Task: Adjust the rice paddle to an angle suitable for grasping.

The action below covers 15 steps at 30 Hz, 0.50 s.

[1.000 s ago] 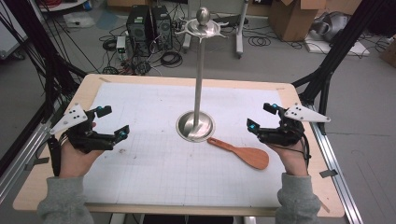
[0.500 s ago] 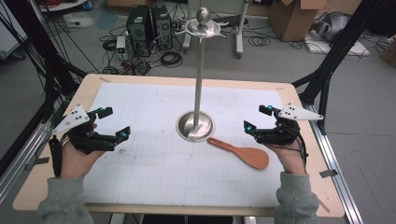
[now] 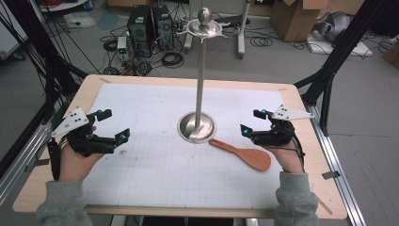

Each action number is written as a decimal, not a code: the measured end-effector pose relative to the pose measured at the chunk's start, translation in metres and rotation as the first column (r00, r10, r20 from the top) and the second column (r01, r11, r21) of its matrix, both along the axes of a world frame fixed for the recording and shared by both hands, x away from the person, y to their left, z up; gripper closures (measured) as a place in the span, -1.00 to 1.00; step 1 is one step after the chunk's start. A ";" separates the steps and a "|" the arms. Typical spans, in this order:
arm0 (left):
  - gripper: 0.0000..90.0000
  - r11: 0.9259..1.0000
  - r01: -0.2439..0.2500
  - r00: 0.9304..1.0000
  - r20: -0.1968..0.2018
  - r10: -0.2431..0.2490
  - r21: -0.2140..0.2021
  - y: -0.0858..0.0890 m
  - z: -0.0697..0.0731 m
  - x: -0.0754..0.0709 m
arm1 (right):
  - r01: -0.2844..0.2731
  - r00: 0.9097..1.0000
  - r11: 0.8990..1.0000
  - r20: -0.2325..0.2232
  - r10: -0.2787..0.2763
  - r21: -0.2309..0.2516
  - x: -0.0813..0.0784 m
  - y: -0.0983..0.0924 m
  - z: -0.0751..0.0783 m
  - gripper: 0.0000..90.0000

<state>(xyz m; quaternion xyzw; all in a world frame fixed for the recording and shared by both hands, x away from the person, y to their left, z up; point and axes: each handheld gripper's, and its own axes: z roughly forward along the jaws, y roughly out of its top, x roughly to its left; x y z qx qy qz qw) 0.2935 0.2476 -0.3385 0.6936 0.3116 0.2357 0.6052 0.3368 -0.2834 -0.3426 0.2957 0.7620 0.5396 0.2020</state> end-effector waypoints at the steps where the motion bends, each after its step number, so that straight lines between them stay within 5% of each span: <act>1: -0.96 1.000 -0.001 1.000 0.000 0.001 0.001 0.000 0.000 0.000 | -0.009 1.000 1.000 -0.001 0.009 0.001 0.000 0.000 -0.001 -0.42; 15: -0.96 1.000 -0.007 1.000 -0.009 0.007 0.004 0.000 -0.002 0.001 | -0.025 1.000 0.998 0.001 0.025 -0.062 0.004 0.017 -0.017 0.41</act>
